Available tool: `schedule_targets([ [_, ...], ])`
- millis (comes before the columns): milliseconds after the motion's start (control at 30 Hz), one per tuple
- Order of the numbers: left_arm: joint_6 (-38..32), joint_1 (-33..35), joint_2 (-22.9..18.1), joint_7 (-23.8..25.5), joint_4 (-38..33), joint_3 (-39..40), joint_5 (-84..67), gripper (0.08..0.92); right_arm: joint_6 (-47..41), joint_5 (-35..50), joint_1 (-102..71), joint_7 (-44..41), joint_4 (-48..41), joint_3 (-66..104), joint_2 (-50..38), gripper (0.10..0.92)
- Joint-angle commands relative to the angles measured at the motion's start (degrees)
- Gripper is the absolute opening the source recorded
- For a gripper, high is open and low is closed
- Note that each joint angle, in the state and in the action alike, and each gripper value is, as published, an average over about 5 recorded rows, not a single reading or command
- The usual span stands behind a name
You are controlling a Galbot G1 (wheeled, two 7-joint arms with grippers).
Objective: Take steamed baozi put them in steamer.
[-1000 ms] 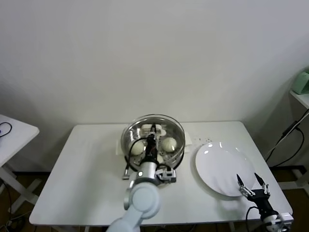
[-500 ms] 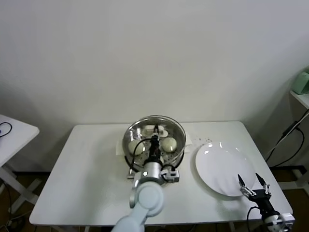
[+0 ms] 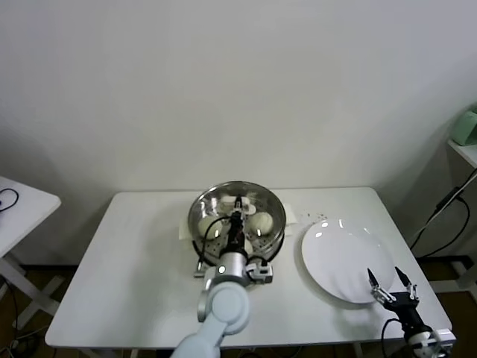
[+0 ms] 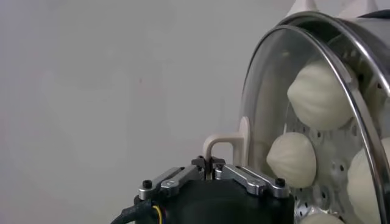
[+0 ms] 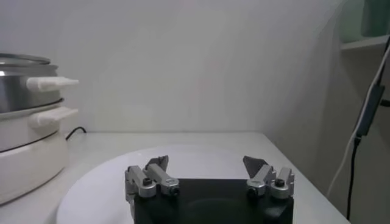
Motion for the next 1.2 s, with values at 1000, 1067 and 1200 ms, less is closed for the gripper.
schedule_targets([
  [1000,-1.2,1.1,-1.9,-3.0,2.8,-1.3,1.8,0.143,0.7,0.2,0.3,-0.9,-0.2,-0.3,0.3,0.823],
  [1067,-1.2,1.2,-1.9,-3.2,2.8,-1.3,1.8,0.143,0.8,0.2,0.3,-0.9,-0.2,-0.3,0.3,0.823],
  [1200,-1.4,1.3,-2.0,-3.7,3.1,-1.4,1.8,0.143,0.9,0.2,0.3,-0.9,-0.2,-0.3,0.4,0.823],
])
